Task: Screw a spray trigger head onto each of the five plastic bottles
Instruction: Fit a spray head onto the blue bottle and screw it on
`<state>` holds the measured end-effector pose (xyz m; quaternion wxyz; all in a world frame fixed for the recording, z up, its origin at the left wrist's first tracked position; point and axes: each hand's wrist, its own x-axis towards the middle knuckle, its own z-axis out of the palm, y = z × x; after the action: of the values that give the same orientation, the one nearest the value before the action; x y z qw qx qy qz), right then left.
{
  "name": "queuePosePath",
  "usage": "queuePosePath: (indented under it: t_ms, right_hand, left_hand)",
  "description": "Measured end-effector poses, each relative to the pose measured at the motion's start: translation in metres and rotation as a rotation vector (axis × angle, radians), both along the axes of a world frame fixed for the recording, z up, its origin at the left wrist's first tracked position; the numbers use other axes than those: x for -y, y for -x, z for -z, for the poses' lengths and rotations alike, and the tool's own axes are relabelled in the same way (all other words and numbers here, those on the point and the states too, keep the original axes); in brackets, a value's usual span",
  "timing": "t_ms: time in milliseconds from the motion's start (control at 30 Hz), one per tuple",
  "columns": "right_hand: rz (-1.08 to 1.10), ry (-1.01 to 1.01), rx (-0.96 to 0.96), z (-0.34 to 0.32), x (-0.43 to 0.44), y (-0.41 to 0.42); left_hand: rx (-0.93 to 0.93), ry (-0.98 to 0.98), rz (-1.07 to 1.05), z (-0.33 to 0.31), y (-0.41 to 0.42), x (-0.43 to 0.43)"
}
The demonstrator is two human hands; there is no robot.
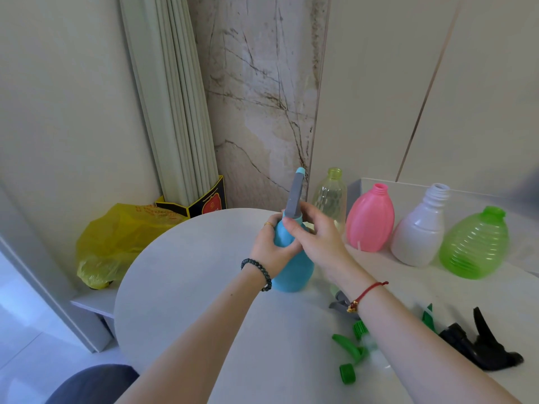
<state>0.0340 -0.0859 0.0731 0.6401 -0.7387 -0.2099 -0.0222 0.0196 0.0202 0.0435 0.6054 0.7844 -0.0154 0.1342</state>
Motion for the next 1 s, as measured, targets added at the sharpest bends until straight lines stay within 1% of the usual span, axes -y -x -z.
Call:
queuePosePath:
  t_ms: [67, 133, 367, 533, 700, 767, 867, 900, 1000]
  right_hand:
    - [-0.012, 0.019, -0.004, -0.003, 0.002, -0.001]
    - [0.028, 0.018, 0.01, -0.005, 0.003, -0.003]
    - [0.076, -0.03, 0.023, -0.003, 0.003, -0.004]
    - [0.057, 0.045, 0.051, -0.006, 0.001, 0.0]
    - [0.107, 0.028, 0.023, -0.008, 0.002, 0.003]
    - [0.119, 0.042, -0.001, 0.0, 0.002, 0.006]
    - [0.09, 0.121, -0.158, 0.024, 0.008, 0.014]
    - [0.073, 0.148, -0.181, 0.034, 0.011, 0.017]
    - [0.035, 0.189, -0.141, 0.055, 0.015, 0.026]
  left_hand:
    - [-0.004, 0.008, 0.0, 0.0, 0.001, 0.001]
    - [0.005, 0.01, -0.003, 0.0, 0.002, 0.002]
    - [0.015, -0.017, -0.049, 0.0, 0.004, 0.005]
    - [0.015, -0.003, -0.064, 0.002, 0.004, 0.006]
    - [0.016, -0.007, -0.068, 0.001, 0.006, 0.008]
    - [-0.003, -0.009, -0.053, 0.003, 0.008, 0.005]
    - [-0.053, -0.014, 0.005, 0.018, 0.02, -0.006]
    - [-0.08, -0.022, 0.027, 0.025, 0.025, -0.01]
    - [-0.135, -0.011, 0.086, 0.042, 0.035, -0.018]
